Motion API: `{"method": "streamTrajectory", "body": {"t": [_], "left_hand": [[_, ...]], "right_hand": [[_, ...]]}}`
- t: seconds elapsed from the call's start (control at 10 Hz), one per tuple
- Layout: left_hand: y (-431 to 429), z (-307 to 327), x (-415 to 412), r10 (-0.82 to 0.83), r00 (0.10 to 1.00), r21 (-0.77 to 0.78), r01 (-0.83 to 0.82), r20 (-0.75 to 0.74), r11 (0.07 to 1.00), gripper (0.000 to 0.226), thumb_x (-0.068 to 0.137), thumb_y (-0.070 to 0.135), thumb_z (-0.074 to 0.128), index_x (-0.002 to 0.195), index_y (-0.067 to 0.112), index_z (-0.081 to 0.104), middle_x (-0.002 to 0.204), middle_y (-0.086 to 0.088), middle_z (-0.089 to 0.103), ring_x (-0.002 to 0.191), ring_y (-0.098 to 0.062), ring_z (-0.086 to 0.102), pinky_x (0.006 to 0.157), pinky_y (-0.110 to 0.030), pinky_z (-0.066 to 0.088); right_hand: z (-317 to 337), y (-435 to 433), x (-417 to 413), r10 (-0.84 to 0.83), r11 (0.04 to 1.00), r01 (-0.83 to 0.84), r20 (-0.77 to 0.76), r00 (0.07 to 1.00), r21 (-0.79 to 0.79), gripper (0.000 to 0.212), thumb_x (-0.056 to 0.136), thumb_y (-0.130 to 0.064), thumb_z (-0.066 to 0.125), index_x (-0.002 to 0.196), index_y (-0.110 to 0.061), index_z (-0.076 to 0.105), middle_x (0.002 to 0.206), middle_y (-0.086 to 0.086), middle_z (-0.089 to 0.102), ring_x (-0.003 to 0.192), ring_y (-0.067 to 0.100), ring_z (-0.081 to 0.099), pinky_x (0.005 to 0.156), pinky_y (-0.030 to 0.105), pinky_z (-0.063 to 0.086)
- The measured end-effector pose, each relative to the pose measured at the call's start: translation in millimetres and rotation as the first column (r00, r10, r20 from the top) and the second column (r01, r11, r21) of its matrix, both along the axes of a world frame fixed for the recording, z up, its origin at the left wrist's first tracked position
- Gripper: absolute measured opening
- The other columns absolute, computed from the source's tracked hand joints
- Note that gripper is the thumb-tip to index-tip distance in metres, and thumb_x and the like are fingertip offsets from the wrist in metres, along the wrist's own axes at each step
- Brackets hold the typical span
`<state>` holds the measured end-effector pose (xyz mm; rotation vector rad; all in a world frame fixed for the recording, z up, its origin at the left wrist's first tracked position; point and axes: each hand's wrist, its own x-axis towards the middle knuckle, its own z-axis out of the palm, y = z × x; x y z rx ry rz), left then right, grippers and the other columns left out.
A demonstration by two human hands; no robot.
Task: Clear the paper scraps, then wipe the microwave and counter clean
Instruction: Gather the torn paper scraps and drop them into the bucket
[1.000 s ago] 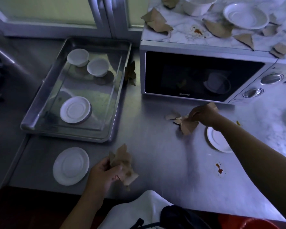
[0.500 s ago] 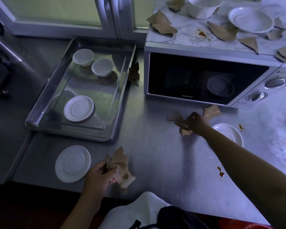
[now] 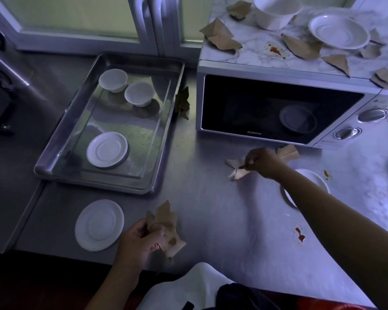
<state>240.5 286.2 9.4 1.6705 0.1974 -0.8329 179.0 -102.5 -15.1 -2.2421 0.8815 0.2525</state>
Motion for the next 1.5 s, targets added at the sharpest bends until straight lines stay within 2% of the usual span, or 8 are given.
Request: {"method": "streamTrajectory", "body": {"t": [0.2, 0.4, 0.8, 0.9, 1.0, 1.1, 1.4, 1.5], "left_hand": [[-2, 5, -1, -0.004, 1.000, 0.011, 0.003, 0.027, 1.000, 0.017, 0.087, -0.015, 0.061, 0.098, -0.003, 0.067, 0.080, -0.012, 0.072, 0.072, -0.018, 0.065, 0.068, -0.031, 0.055], [2, -1, -1, 0.028, 0.999, 0.011, -0.028, 0.020, 1.000, 0.018, 0.086, -0.015, 0.061, 0.095, -0.002, 0.068, 0.079, -0.012, 0.072, 0.075, -0.024, 0.063, 0.073, -0.037, 0.052], [-7, -9, 1, 0.009, 0.999, -0.033, -0.010, -0.030, 0.999, 0.019, 0.086, -0.021, 0.055, 0.088, -0.003, 0.063, 0.066, -0.006, 0.069, 0.059, -0.017, 0.063, 0.055, -0.026, 0.053], [-5, -10, -3, 0.006, 1.000, -0.038, -0.007, -0.024, 0.999, 0.022, 0.085, -0.021, 0.056, 0.086, -0.002, 0.065, 0.063, -0.005, 0.069, 0.053, -0.010, 0.062, 0.049, -0.021, 0.051], [-4, -12, -6, -0.018, 1.000, -0.015, 0.018, 0.007, 1.000, 0.020, 0.085, -0.017, 0.060, 0.086, 0.002, 0.068, 0.069, -0.005, 0.071, 0.058, -0.010, 0.061, 0.053, -0.022, 0.050], [-4, -17, -7, -0.009, 1.000, 0.009, 0.009, -0.009, 1.000, 0.023, 0.085, -0.016, 0.062, 0.092, 0.004, 0.071, 0.075, -0.007, 0.074, 0.068, -0.017, 0.066, 0.057, -0.025, 0.056], [-2, -21, -13, -0.004, 1.000, 0.063, 0.003, 0.022, 0.998, 0.019, 0.085, -0.013, 0.064, 0.087, 0.006, 0.070, 0.068, -0.001, 0.072, 0.060, -0.008, 0.064, 0.051, -0.020, 0.051], [-4, -18, -13, 0.006, 1.000, 0.046, -0.006, 0.011, 0.999, 0.023, 0.086, -0.017, 0.060, 0.078, 0.004, 0.064, 0.060, 0.000, 0.066, 0.051, -0.004, 0.058, 0.047, -0.016, 0.048]], "right_hand": [[-17, 6, 38, 0.031, 0.986, -0.077, -0.286, 0.958, -0.151, 0.040, 0.084, -0.055, 0.069, 0.103, -0.020, 0.071, 0.123, 0.006, 0.055, 0.124, 0.030, 0.046, 0.105, 0.046, 0.043], [-26, 24, 38, -0.125, 0.992, 0.117, -0.233, 0.964, -0.046, 0.079, 0.074, -0.077, 0.063, 0.112, -0.008, 0.059, 0.101, 0.009, 0.062, 0.094, 0.026, 0.060, 0.084, 0.039, 0.050], [-16, -16, -40, -0.497, 0.866, 0.498, -0.029, 0.867, 0.047, 0.028, 0.062, -0.065, 0.073, 0.077, -0.042, 0.070, 0.091, -0.010, 0.069, 0.083, 0.018, 0.065, 0.081, 0.039, 0.053], [-1, -38, -45, -0.597, 0.802, 0.593, -0.137, 0.791, -0.071, 0.041, 0.067, -0.050, 0.055, 0.093, -0.022, 0.070, 0.077, 0.011, 0.062, 0.089, 0.031, 0.061, 0.090, 0.042, 0.051], [-1, -60, -53, -0.737, 0.676, 0.721, -0.135, 0.662, -0.155, 0.073, 0.072, -0.046, 0.047, 0.131, -0.004, 0.054, 0.112, 0.022, 0.052, 0.119, 0.040, 0.046, 0.105, 0.046, 0.037], [-16, -76, -52, -0.694, 0.719, 0.693, -0.125, 0.709, -0.062, 0.077, 0.074, -0.054, 0.055, 0.135, -0.007, 0.056, 0.140, 0.021, 0.051, 0.132, 0.040, 0.045, 0.112, 0.050, 0.036], [-25, -39, -17, -0.481, 0.876, 0.452, -0.249, 0.841, -0.167, 0.064, 0.055, -0.052, 0.071, 0.101, -0.009, 0.066, 0.099, 0.010, 0.068, 0.093, 0.028, 0.064, 0.079, 0.033, 0.051], [-35, -23, -21, -0.465, 0.882, 0.470, -0.085, 0.881, 0.039, 0.053, 0.060, -0.045, 0.076, 0.097, -0.010, 0.063, 0.095, 0.010, 0.070, 0.082, 0.025, 0.065, 0.070, 0.035, 0.053]]}}
